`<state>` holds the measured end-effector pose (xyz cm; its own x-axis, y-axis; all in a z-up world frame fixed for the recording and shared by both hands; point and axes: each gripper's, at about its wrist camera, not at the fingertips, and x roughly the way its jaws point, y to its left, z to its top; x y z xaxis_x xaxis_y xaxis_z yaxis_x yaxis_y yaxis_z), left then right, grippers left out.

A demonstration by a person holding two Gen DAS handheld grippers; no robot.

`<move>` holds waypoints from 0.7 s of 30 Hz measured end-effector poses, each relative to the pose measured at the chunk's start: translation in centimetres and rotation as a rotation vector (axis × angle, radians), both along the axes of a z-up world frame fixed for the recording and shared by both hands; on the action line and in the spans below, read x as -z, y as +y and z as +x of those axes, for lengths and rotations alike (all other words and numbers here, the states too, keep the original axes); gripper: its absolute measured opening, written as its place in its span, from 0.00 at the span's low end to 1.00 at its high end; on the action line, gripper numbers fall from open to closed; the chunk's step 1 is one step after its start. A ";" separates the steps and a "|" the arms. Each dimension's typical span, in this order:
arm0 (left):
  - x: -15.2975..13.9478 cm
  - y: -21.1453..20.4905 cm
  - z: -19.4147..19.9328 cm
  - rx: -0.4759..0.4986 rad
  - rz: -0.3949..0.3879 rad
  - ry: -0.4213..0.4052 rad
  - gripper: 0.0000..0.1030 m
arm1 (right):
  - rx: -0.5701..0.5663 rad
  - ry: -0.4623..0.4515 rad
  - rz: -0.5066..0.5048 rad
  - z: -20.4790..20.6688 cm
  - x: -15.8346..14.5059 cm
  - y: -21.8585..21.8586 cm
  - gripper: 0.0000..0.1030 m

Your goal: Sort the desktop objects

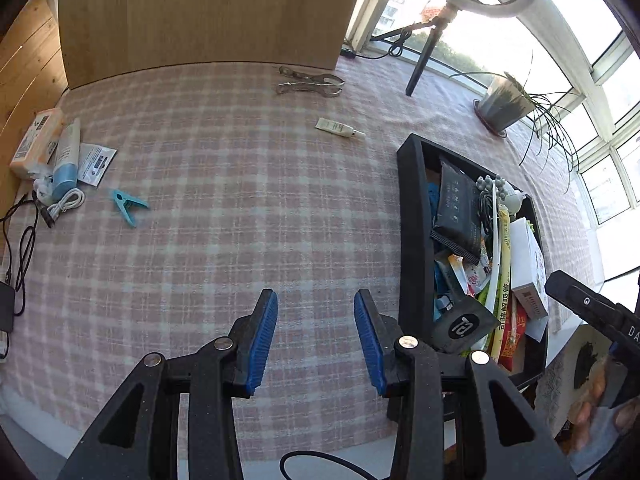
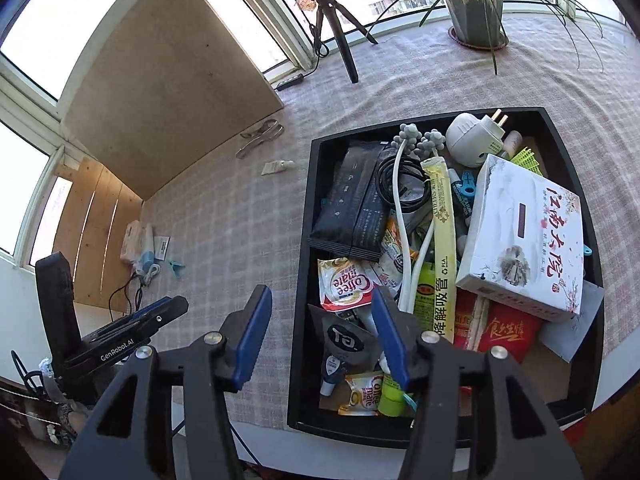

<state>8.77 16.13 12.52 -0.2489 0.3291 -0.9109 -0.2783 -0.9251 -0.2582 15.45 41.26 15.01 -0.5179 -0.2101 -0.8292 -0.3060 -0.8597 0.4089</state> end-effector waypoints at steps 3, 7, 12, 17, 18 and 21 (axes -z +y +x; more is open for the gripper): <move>0.3 -3.1 -0.2 -0.051 -0.022 0.020 0.37 | -0.055 0.012 0.064 -1.2 -0.2 -2.7 0.52; 0.4 -7.1 -0.1 -0.129 -0.032 0.036 0.37 | -0.104 0.031 0.129 -2.6 -0.1 -6.1 0.53; -0.9 -10.7 0.9 -0.195 -0.083 0.111 0.37 | -0.193 0.029 0.152 -3.7 0.1 -10.3 0.53; -3.3 -12.8 2.8 -0.236 -0.123 0.203 0.37 | -0.280 0.038 0.158 -4.2 -0.4 -14.0 0.53; -3.7 -13.1 3.1 -0.244 -0.128 0.217 0.37 | -0.289 0.049 0.168 -4.2 -0.6 -14.6 0.53; -4.9 -13.7 4.1 -0.268 -0.133 0.249 0.43 | -0.309 0.071 0.170 -4.2 -1.3 -15.9 0.54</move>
<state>12.86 2.40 17.41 -0.5292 0.1056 -0.8419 -0.0613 -0.9944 -0.0862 11.29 25.39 16.31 -0.5088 -0.2276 -0.8302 0.0029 -0.9649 0.2627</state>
